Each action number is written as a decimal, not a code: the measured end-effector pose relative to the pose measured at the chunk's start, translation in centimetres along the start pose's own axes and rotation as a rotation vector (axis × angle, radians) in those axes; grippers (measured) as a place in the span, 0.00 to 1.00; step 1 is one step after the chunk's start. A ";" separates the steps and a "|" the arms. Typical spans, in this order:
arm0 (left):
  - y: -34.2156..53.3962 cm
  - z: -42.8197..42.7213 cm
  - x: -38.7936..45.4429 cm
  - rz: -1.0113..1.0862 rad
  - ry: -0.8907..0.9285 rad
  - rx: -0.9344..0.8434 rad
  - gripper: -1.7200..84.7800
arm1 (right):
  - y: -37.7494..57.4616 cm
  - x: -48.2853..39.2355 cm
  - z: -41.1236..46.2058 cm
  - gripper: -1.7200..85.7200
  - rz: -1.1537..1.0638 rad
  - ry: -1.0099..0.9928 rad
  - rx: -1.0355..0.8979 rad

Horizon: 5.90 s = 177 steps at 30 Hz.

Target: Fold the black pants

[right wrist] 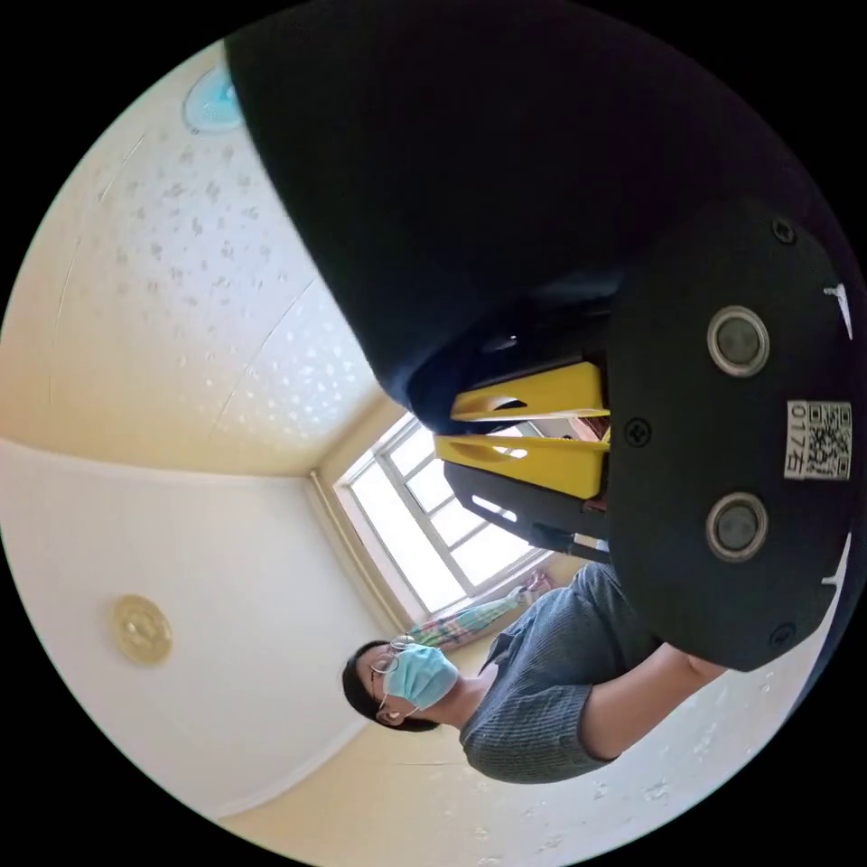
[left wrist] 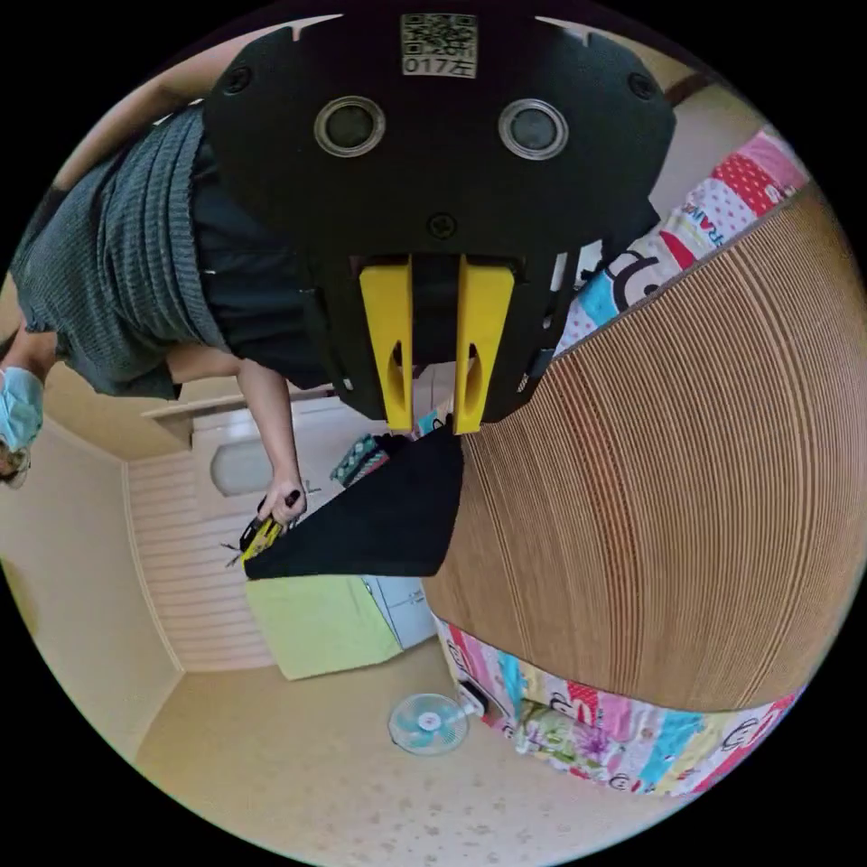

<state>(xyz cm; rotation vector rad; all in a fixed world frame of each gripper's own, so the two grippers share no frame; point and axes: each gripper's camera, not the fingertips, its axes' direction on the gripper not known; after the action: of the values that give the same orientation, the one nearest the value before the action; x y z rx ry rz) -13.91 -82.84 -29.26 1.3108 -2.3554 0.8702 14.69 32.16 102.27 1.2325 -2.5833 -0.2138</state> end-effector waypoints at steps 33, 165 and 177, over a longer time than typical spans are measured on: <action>-2.9 9.2 15.0 0.408 -0.353 0.204 0.21 | 25.1 -45.9 53.0 0.03 -0.894 0.848 0.015; 35.0 -44.5 -4.7 -1.524 -0.029 0.231 0.07 | -2.5 33.9 -3.3 0.16 1.573 0.176 0.145; 32.4 -42.5 2.9 -1.436 -0.200 0.049 0.01 | -15.8 44.1 13.2 0.17 0.829 0.870 -1.220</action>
<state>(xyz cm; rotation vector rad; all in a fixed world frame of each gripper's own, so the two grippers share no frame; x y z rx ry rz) -43.86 -44.68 -6.67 2.5124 -0.8858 0.2832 -4.13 -11.85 93.68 -0.2049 -1.4518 -0.7062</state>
